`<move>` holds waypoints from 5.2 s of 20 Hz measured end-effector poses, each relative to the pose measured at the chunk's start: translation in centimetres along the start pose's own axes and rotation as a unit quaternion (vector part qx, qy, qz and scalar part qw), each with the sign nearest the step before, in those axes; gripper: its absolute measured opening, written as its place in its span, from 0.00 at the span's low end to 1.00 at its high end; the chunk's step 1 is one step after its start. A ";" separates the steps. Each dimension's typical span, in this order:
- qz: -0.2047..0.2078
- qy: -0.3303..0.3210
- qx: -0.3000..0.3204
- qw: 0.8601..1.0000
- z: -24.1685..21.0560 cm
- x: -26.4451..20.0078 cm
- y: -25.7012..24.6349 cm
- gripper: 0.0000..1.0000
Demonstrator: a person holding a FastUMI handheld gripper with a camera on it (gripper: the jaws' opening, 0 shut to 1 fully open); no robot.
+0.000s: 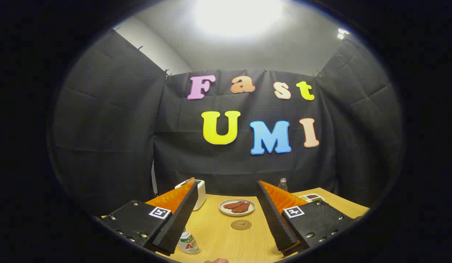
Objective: Take the bottle from table, then pour the juice into the cup, finally place the bottle on the coaster
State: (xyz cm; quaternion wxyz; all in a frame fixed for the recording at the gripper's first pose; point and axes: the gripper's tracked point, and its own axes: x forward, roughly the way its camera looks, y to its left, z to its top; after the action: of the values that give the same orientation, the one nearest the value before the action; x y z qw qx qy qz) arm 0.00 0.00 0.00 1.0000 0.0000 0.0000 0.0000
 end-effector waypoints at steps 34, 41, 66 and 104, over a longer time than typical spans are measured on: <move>0.022 0.032 0.005 0.999 -8.4 2.1 9.2 0.97; 0.021 0.073 0.008 0.997 -13.9 2.8 10.8 0.97; 0.011 0.227 0.011 0.974 -28.3 1.9 12.0 0.97; -0.080 0.234 0.171 0.954 -24.4 3.2 3.5 0.66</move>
State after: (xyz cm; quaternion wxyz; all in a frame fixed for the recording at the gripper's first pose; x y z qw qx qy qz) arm 3.24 3.48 -24.37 0.9538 0.1708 0.2339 -0.0795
